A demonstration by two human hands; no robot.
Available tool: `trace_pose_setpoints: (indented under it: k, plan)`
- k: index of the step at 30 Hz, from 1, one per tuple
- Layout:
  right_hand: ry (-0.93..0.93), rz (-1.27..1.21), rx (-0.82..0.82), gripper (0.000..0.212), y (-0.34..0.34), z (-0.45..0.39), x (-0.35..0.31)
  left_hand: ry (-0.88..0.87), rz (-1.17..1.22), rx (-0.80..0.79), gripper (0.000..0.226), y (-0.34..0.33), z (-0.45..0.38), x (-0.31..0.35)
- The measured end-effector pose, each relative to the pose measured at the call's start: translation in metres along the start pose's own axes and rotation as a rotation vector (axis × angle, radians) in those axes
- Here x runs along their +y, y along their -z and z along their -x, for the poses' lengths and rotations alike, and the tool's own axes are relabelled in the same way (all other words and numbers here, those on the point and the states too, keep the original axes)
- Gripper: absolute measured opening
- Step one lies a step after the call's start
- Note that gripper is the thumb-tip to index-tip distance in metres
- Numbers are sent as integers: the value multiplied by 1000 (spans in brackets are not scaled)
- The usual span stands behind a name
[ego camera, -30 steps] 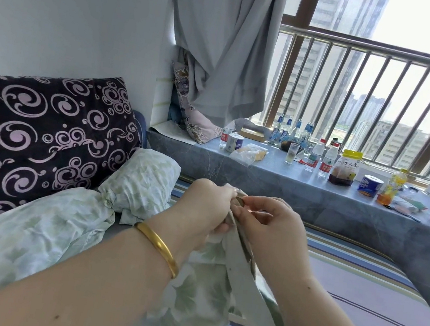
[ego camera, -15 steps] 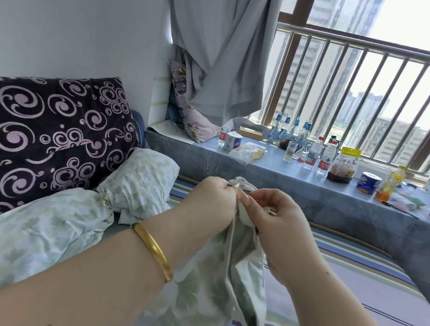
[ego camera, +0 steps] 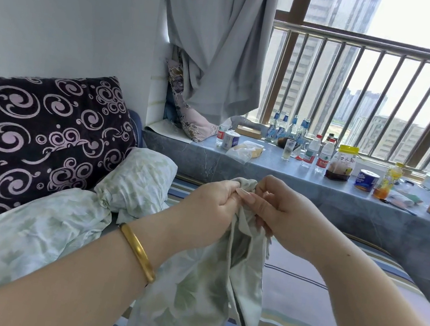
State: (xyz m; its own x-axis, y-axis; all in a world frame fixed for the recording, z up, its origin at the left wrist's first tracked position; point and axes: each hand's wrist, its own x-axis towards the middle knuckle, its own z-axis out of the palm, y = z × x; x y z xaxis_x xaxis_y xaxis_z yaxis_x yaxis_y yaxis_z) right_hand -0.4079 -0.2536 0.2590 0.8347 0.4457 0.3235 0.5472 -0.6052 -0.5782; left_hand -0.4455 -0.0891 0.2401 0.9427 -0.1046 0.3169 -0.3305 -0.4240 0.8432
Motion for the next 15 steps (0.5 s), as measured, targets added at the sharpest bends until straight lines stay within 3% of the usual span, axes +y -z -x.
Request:
trace_pose_setpoints:
  k: [4, 7, 11, 15]
  plan:
    - [281, 201, 125, 28, -6, 6, 4, -4, 10, -7, 31, 2, -1, -2]
    - [309, 153, 204, 30, -13, 7, 5, 1, 72, -9, 31, 4, -2, -3]
    - [46, -384, 261, 40, -20, 6, -5, 3, 237, -4, 35, 7, 0, 0]
    - [-206, -973, 140, 42, -27, 3, -15, -41, 236, -2, 37, 8, -3, -2]
